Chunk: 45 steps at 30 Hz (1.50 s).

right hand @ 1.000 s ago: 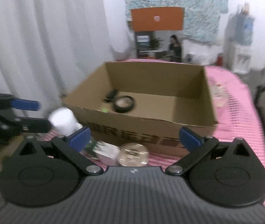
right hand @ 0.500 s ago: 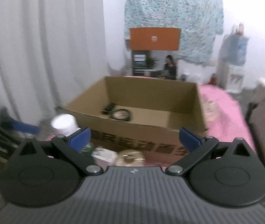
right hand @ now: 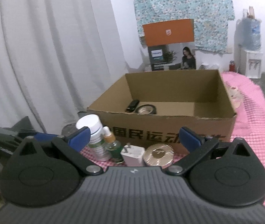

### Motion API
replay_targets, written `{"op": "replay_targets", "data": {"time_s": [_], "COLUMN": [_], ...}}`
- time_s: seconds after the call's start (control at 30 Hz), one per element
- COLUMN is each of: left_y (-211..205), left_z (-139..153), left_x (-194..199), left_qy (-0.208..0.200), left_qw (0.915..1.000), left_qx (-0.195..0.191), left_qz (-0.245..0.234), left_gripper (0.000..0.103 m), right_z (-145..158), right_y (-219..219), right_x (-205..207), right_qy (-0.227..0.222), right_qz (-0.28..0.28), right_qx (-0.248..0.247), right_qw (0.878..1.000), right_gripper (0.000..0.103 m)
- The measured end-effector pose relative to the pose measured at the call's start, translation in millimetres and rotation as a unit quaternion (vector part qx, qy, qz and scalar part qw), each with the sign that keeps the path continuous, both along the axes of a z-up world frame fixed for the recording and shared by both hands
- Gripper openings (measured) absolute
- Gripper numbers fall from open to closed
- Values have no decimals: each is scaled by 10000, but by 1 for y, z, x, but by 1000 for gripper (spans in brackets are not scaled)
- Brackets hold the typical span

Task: Organize rigid objects
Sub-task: 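Move the right gripper back toward the white pill bottle on the table, then grasp the white pill bottle with the right gripper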

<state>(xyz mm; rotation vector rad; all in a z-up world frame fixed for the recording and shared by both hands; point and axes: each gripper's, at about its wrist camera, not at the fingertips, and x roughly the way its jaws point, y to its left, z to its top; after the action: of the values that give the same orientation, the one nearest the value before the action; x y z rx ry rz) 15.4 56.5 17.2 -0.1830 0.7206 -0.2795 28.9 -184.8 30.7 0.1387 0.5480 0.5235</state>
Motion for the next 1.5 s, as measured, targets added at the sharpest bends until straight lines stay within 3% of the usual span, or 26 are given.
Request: {"op": "replay_targets", "data": {"time_s": [0.27,0.4,0.67,0.9,1.03,1.17,1.5], "left_y": [-10,-11,-9,-5,-3,0,2], "left_z": [-10,-12,-9,-14,-16,-18,-16], "left_x": [7,14,31,43,47,49,47], "left_qy": [-207,-374,-667,-667,-663,-662,-700], "left_qw": [9955,9934,9909,9920,9921,9926,9934], "left_qx": [917,1087,1169,1063,1060,1011,902], "left_qz": [107,63,4,-96,-126,-106,-48], "left_gripper": [103,100,88,73,70,58,53], "right_z": [-6,0,14,7,-2,-12,-19], "right_y": [13,24,60,90,100,108,115], "right_x": [7,15,44,72,88,97,105], "right_qy": [188,144,148,543,775,977,1186], "right_qz": [377,591,1168,1535,1620,1677,1791], "right_qx": [329,362,236,122,99,76,33], "right_qw": [9986,9975,9928,9866,9837,9809,9767], "right_gripper": [102,102,98,81,72,64,51]}}
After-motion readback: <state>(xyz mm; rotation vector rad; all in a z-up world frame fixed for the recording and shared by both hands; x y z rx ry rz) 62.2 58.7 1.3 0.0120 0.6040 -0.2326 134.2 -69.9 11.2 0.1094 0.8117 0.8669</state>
